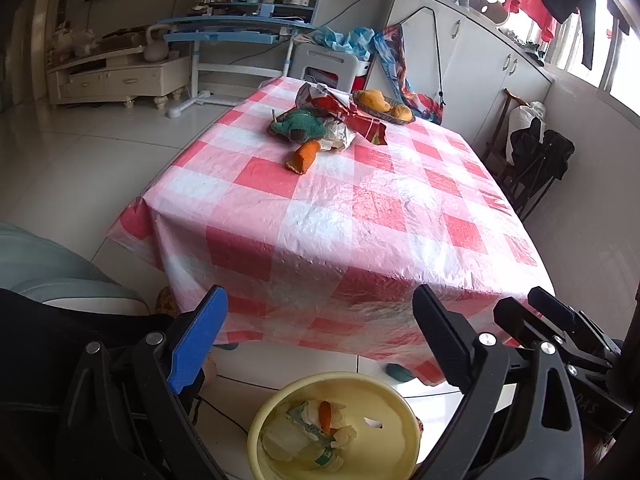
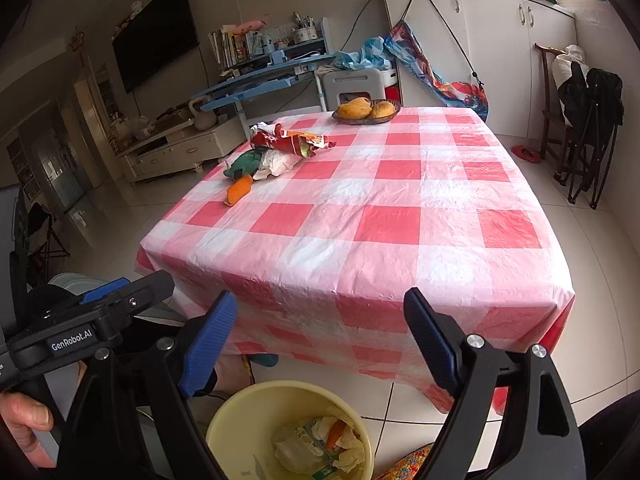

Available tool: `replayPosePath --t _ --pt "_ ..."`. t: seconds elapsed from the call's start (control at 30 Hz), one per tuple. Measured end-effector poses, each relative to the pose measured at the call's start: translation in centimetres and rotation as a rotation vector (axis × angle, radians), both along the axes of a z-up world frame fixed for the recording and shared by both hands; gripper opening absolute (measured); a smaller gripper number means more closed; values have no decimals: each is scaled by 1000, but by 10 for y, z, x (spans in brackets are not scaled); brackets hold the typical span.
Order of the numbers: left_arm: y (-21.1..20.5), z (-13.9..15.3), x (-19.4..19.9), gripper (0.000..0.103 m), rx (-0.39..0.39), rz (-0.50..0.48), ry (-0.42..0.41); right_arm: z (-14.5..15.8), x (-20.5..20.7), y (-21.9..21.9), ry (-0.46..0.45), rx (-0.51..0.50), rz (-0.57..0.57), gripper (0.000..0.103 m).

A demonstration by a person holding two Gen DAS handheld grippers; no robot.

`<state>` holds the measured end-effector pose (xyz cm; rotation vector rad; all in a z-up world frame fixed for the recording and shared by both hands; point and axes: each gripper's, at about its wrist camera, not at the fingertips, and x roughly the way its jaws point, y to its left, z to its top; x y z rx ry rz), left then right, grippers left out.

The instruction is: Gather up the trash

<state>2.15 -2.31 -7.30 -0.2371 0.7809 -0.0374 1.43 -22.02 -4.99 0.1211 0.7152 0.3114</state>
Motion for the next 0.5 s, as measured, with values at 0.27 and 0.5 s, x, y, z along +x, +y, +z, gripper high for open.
replayPosePath --t 0.27,0.5 --pt "-6 -5 4 90 -10 -57 49 -3 1 6 9 -16 13 82" --pt "-8 -7 4 90 -6 -65 58 -5 1 8 12 -15 12 82"
